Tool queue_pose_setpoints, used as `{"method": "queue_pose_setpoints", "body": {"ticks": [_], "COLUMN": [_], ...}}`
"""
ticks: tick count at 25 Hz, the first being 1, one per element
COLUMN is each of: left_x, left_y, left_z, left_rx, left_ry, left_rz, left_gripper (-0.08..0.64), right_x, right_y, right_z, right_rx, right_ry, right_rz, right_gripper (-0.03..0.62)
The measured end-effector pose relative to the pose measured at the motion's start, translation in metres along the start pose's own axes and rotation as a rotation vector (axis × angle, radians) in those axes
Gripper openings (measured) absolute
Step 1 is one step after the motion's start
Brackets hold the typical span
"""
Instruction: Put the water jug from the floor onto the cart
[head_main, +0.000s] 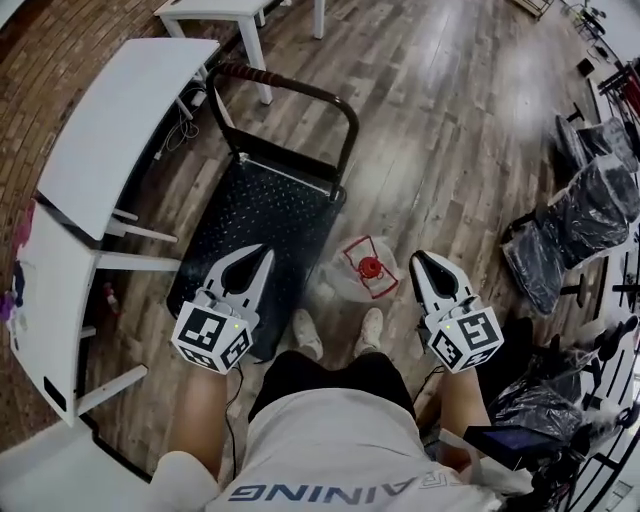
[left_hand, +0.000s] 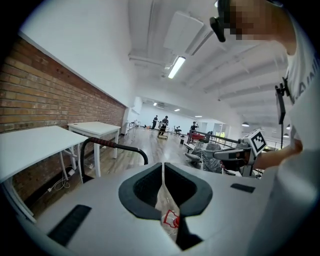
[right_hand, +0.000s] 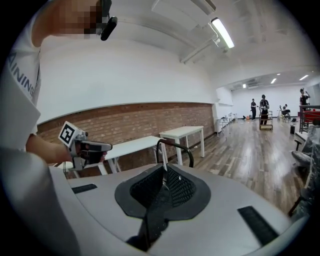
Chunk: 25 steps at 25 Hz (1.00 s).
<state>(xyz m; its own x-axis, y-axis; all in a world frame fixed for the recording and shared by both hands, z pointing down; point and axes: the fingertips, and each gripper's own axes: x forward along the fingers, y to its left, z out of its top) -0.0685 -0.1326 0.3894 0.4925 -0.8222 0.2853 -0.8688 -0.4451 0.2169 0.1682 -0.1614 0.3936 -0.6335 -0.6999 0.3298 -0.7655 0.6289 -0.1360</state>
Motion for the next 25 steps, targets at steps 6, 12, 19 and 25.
{"method": "queue_pose_setpoints", "body": {"ticks": [6,12,19,25], "left_x": [0.014,0.028,0.036,0.030], "left_y": [-0.013,-0.020,-0.018,-0.011], "left_z": [-0.025,-0.064,-0.108,-0.144], "left_rx": [-0.066,-0.109,-0.151,-0.169], "left_ry": [0.020,0.075,0.113,0.154], "left_rz": [0.099,0.141,0.177,0.229], "left_gripper": [0.015,0.015,0.015,0.015], "right_x": [0.038,0.079,0.112,0.129], "right_y": [-0.030,-0.044,-0.054,-0.065], "right_z": [-0.036,-0.106,-0.221,-0.337], "right_rx": [-0.084,-0.087,-0.114,-0.106], "right_ry": [0.122,0.264,0.456,0.646], "right_rz": [0.069,0.185,0.250,0.262], "right_gripper": [0.090,0.202,0.299,0.350]}}
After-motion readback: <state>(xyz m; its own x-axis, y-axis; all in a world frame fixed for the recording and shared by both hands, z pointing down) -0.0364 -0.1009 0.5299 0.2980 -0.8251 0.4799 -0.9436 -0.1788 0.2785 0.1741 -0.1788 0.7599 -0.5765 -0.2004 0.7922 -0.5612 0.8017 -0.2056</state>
